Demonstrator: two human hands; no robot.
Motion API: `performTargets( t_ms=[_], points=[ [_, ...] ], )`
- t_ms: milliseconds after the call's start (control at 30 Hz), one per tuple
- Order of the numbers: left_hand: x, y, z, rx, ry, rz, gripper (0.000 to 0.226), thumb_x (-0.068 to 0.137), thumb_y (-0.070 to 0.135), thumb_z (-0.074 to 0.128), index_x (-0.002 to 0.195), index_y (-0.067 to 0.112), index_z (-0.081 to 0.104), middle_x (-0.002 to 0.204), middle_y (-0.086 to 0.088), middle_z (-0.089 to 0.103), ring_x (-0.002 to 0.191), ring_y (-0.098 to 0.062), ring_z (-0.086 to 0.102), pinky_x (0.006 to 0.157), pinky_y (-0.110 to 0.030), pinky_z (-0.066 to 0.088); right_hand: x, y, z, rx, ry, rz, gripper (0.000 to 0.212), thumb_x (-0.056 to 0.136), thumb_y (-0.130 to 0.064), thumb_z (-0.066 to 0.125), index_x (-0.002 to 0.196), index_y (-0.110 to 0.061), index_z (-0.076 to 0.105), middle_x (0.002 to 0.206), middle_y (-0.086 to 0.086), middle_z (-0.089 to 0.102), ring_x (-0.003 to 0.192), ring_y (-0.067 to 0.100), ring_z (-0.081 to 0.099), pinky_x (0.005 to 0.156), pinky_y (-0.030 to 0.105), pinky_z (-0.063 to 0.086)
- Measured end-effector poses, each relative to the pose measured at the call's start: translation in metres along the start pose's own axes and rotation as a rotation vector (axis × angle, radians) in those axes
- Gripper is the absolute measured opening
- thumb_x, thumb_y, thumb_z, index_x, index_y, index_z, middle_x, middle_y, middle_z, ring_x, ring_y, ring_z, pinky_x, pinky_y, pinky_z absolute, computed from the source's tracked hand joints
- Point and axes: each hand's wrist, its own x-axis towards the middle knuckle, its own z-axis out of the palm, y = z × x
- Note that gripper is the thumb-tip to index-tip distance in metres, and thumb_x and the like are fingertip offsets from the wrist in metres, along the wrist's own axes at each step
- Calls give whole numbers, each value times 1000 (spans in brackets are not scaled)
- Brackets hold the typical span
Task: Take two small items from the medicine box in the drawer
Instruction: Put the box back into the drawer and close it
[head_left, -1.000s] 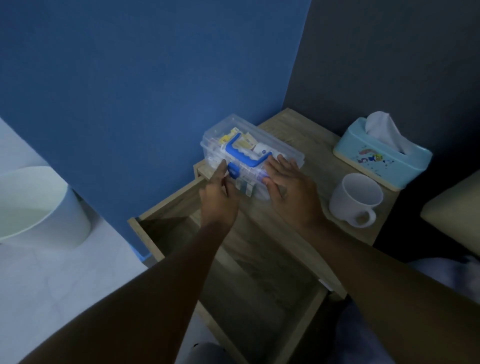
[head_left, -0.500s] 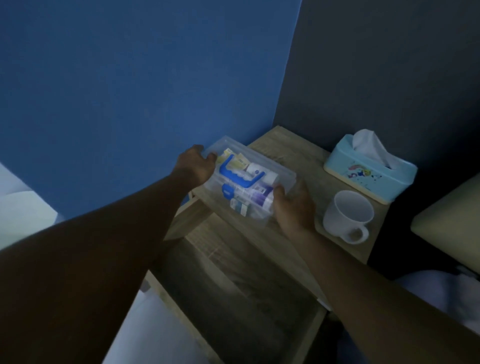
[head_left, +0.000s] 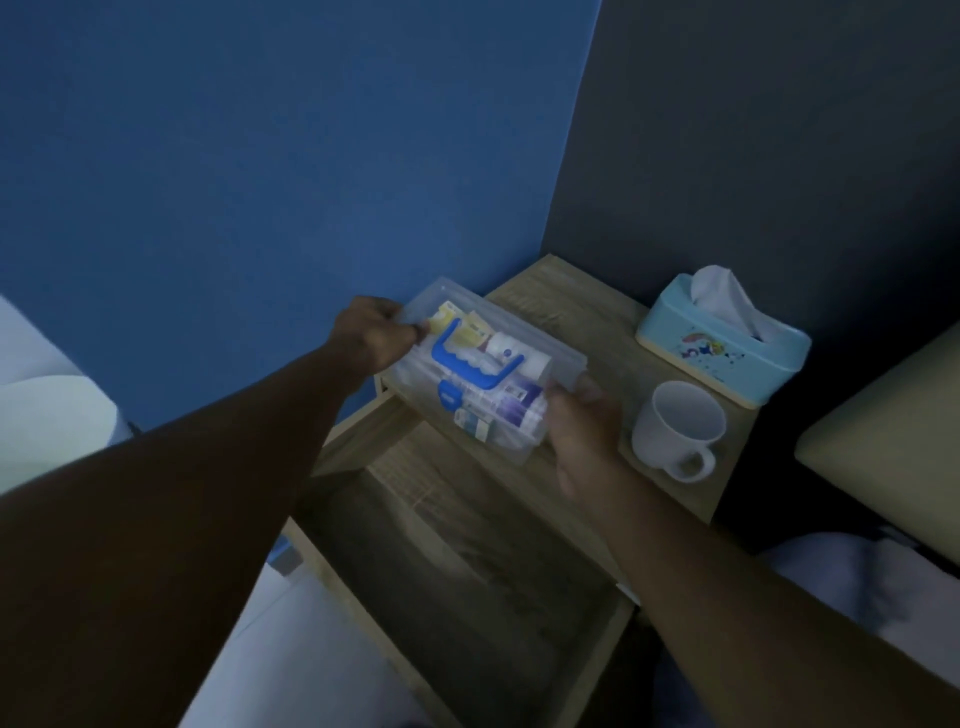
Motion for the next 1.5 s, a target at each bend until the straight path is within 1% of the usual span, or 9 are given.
performTargets(
  t_ms=[133, 333, 433, 567, 833, 1000, 1167, 1333, 1500],
  points=[
    [-30, 3, -17, -32, 1, 16, 40, 77, 39, 75, 111, 18, 73, 106, -2, 73, 98, -19, 67, 89, -33, 55, -39, 8, -16, 26, -34, -35, 14, 95, -25, 62, 106, -33, 65, 102, -1, 73, 88, 13, 74, 72, 35, 62],
    [-84, -6, -33, 26, 13, -43, 48, 73, 40, 79, 114, 18, 72, 102, 5, 67, 94, -14, 62, 78, -23, 43, -101, 25, -36, 40, 18, -69, 14, 87, -22, 72, 79, -33, 69, 84, -4, 77, 75, 5, 75, 63, 27, 63],
    [-105, -21, -35, 49, 31, -88, 45, 68, 43, 81, 105, 19, 74, 96, 7, 64, 90, -13, 59, 75, -22, 41, -123, 42, -43, 35, -4, -54, 9, 84, -24, 75, 82, -32, 71, 84, -11, 77, 72, 0, 75, 59, 23, 61],
    [-123, -47, -33, 72, 45, -124, 45, 63, 55, 82, 82, 16, 70, 81, 6, 64, 72, -9, 57, 60, -20, 41, -142, 67, -48, 4, -25, -60, 12, 84, -27, 75, 94, -32, 73, 91, -14, 78, 80, -1, 75, 70, 29, 62],
    [-130, -95, -24, 107, -38, -147, 48, 63, 57, 81, 87, 18, 68, 90, 4, 64, 82, -14, 59, 73, -32, 51, -149, 110, -42, -53, -57, -16, 21, 84, -27, 74, 105, -25, 73, 100, -7, 77, 91, 4, 74, 82, 38, 62],
    [-122, -110, 2, 206, -99, -122, 44, 69, 56, 77, 88, 19, 63, 80, 3, 60, 69, -8, 56, 51, -23, 43, -138, 132, -38, -101, -38, 34, 22, 87, -25, 71, 110, -26, 70, 105, -6, 75, 96, 5, 72, 85, 37, 61],
    [-114, -121, 38, 214, -202, -82, 36, 82, 43, 70, 106, 18, 59, 83, 6, 54, 75, -8, 55, 57, -23, 42, -126, 152, -39, -106, -7, 99, 29, 91, -21, 68, 120, -23, 67, 111, -4, 72, 101, 7, 69, 86, 34, 59],
    [-107, -131, 64, 120, -233, -154, 33, 87, 35, 67, 113, 17, 58, 104, -4, 61, 83, -12, 60, 59, -23, 45, -108, 172, -37, -111, 56, 161, 24, 90, -23, 68, 113, -30, 68, 104, -8, 72, 91, 2, 69, 70, 24, 56],
    [-113, -137, 79, 52, -202, -186, 38, 90, 30, 64, 122, 12, 55, 115, -8, 60, 98, -19, 61, 73, -32, 53, -98, 189, -36, -144, 85, 158, 22, 89, -24, 68, 107, -36, 68, 102, -12, 73, 93, 0, 71, 73, 27, 60]
  ],
)
